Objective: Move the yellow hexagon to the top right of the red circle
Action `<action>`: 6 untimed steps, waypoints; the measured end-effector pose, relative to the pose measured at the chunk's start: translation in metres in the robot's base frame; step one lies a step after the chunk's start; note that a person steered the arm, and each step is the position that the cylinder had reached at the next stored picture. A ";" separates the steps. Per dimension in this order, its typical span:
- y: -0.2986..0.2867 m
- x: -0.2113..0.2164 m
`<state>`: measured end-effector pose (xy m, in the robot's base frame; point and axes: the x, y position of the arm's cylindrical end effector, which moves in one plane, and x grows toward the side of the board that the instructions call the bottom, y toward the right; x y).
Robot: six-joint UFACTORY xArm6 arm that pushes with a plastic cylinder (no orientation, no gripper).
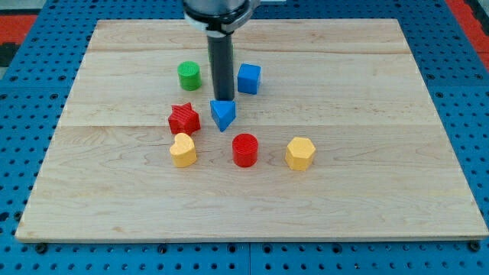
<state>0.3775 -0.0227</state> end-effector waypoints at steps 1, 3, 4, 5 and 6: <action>0.051 0.003; 0.154 0.076; 0.182 0.117; 0.146 0.161; 0.122 0.134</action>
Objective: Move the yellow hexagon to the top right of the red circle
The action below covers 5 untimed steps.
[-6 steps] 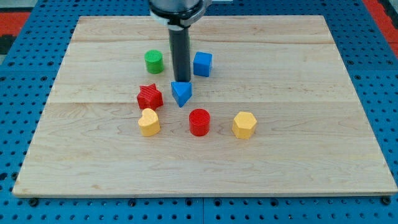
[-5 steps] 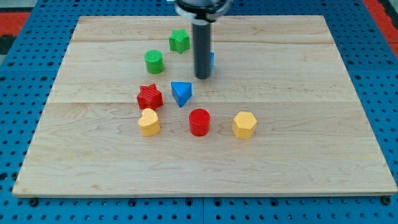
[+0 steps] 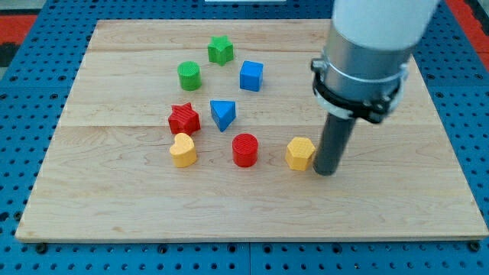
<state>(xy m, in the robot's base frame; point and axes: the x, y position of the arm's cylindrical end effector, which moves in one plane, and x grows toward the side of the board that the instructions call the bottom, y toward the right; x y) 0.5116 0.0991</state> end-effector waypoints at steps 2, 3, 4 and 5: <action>-0.015 0.015; -0.036 -0.005; -0.033 -0.044; -0.003 -0.004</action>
